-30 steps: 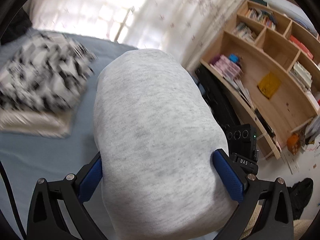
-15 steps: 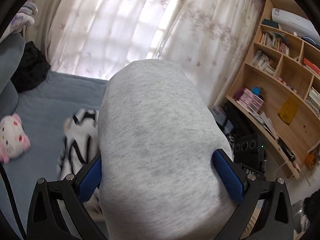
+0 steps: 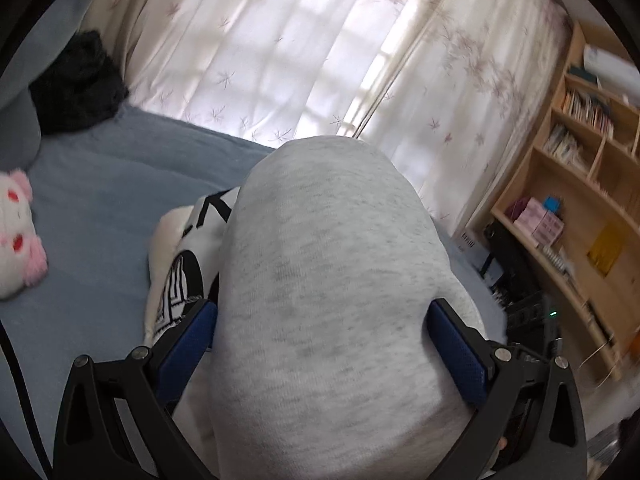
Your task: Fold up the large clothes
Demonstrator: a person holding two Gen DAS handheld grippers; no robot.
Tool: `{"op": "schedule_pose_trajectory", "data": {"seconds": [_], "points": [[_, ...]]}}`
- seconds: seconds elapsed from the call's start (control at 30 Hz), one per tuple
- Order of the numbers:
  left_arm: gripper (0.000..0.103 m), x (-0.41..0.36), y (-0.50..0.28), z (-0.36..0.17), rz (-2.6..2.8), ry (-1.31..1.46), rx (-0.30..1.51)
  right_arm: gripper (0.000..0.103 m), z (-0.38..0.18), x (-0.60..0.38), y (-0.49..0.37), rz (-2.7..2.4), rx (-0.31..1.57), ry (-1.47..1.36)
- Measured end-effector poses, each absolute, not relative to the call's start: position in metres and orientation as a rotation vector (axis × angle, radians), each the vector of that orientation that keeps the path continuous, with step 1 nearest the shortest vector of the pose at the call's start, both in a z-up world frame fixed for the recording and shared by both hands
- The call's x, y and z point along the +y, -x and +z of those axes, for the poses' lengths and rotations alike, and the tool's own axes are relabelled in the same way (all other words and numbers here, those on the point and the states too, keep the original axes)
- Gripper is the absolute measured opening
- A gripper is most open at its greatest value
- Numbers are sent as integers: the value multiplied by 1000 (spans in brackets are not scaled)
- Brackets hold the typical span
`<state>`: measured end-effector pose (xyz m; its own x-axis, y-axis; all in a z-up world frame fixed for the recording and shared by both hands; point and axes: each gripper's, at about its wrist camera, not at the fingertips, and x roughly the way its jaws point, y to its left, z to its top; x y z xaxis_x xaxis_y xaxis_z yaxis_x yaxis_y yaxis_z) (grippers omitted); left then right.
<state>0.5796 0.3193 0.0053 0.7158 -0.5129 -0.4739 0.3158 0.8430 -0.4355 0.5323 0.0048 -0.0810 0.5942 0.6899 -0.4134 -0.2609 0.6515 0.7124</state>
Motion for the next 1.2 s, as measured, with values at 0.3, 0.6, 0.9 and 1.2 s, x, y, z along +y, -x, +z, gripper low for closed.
{"op": "schedule_pose_trajectory", "data": {"seconds": [0.3,0.6,0.9,1.2], "points": [[103,302,-556,31,-312,231,670,62,-54,-28,-485,468,746,-494],[103,276,-497,55,-270,150,750,62,-20,-32,-427,416,819,-383],[103,223,-383,90,-306,33,794,63,40,-35,-348,415,854,-337],[103,183,-272,126,-362,21,767,63,81,-63,-260,378,867,-297]]}}
